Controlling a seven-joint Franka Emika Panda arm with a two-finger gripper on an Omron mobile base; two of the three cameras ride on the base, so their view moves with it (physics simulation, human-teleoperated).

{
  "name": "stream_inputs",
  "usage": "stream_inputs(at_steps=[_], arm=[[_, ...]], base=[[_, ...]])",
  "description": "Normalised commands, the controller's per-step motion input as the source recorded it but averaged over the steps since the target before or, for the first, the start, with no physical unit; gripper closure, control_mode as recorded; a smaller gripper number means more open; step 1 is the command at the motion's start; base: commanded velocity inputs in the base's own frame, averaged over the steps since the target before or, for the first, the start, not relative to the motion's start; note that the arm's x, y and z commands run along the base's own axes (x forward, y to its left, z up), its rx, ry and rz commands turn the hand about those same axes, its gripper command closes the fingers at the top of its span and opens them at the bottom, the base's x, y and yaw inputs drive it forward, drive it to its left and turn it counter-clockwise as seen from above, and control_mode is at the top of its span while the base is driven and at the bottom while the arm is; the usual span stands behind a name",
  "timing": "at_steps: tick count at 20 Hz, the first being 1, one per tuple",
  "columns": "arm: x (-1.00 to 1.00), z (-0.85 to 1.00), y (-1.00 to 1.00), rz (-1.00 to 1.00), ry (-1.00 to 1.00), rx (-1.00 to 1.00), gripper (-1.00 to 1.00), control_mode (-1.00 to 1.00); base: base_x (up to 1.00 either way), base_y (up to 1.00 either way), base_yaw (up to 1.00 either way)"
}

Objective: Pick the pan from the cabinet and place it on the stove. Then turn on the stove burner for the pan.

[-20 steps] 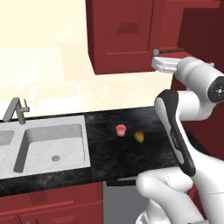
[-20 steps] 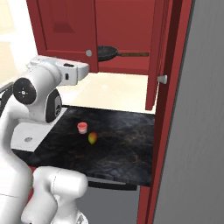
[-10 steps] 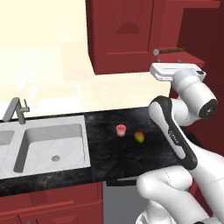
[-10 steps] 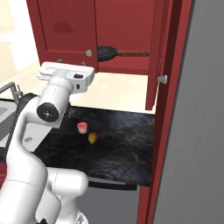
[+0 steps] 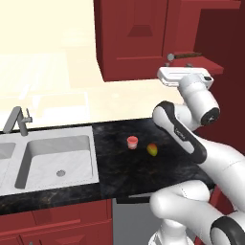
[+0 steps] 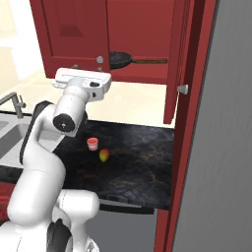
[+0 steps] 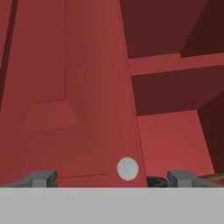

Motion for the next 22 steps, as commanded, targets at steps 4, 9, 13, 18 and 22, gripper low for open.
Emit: stream_inputs(at_steps=[4, 9, 13, 18, 22], arm=[[0.38, 0.11, -0.02, -0.02, 0.00, 0.00, -1.00, -1.00], [0.28, 0.17, -0.07, -0.01, 0.00, 0.00, -1.00, -1.00], [0.09, 0.20, -0.09, 0.00, 0.00, 0.00, -1.00, -1.00], [0.11, 0.01, 0.00, -0.01, 0.00, 0.00, -1.00, -1.00], [0.18, 0.00, -0.02, -0.02, 0.00, 0.00, -1.00, -1.00]], base=[[0.00, 0.00, 0.00], [0.00, 0.00, 0.00], [0.00, 0.00, 0.00], [0.00, 0.00, 0.00], [0.00, 0.00, 0.00]])
